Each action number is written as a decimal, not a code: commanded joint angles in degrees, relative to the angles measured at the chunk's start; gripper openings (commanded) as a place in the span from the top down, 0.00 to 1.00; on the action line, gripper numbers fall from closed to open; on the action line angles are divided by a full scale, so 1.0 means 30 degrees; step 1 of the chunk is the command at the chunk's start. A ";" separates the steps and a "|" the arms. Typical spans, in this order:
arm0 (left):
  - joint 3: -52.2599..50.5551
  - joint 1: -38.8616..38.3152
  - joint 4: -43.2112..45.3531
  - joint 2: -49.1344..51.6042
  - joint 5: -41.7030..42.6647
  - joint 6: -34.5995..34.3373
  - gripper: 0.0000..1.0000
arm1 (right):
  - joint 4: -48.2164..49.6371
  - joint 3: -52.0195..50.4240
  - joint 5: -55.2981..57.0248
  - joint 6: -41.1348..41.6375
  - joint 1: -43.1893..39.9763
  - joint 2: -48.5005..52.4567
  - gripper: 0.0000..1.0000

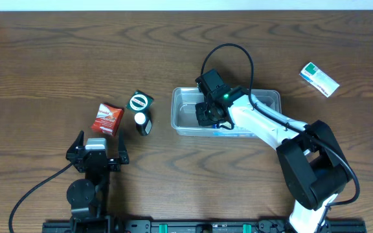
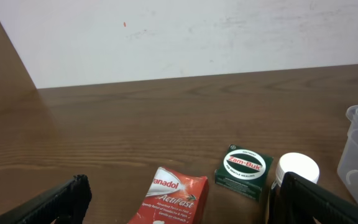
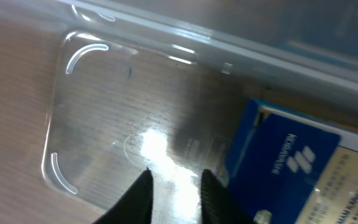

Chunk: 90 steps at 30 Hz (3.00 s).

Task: Pack container
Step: 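Push blue box flat against container side with right gripper, then move right gripper to white-green Panadol box and grasp it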

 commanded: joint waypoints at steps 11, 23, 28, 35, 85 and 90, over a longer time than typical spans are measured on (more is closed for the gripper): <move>-0.0408 0.0095 -0.0488 0.0022 0.0335 0.0117 0.02 | -0.0510 0.0415 0.0423 0.0576 -0.0109 0.0248 0.59; -0.0408 0.0095 -0.0495 0.0022 0.0342 0.0117 0.02 | -0.5763 0.5610 0.0270 -0.1319 -0.0153 -0.1654 0.45; -0.0408 0.0095 -0.0488 0.0022 0.0342 0.0117 0.02 | -0.8167 0.8422 0.0532 -0.3169 -0.1239 -0.3213 0.31; -0.0408 0.0095 -0.0488 0.0022 0.0342 0.0117 0.02 | -0.8553 0.9391 0.1858 -0.6419 -0.6120 -0.4881 0.25; -0.0408 0.0095 -0.0488 0.0022 0.0342 0.0117 0.02 | -0.4656 0.9267 -0.1821 -2.1791 -1.7704 0.6878 0.05; -0.0408 0.0095 -0.0488 0.0022 0.0335 0.0117 0.02 | -0.4590 0.9275 -0.1821 -2.1092 -1.7704 0.6885 0.20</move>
